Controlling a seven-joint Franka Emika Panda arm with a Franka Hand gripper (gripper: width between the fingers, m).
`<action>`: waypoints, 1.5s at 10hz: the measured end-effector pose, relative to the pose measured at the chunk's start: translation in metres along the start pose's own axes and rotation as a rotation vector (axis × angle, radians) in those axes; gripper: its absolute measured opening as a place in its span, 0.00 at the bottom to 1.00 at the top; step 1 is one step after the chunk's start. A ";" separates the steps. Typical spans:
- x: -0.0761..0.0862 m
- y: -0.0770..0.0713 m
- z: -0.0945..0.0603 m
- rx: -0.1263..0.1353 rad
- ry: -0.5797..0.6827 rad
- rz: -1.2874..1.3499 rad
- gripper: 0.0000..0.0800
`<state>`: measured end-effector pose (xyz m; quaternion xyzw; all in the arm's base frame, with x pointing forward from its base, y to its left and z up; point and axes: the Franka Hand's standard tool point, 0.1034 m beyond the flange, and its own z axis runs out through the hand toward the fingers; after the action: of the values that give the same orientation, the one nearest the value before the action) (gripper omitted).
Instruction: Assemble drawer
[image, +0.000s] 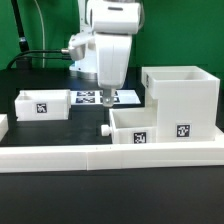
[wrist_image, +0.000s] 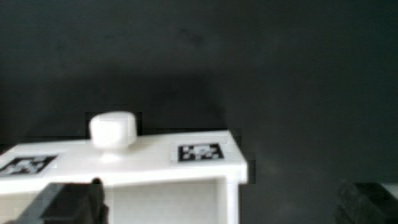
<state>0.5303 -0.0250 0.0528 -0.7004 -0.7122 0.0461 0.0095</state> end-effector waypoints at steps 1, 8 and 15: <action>-0.006 0.000 0.014 0.026 0.009 0.006 0.81; -0.039 0.000 0.024 0.028 0.162 0.011 0.81; 0.036 -0.001 0.025 0.065 0.185 0.114 0.81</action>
Offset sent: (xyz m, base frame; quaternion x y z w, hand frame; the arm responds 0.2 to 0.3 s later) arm 0.0000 0.0000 0.0000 0.0000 0.1296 0.0000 0.9916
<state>0.5262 0.0095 0.0262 -0.7405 -0.6653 0.0047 0.0955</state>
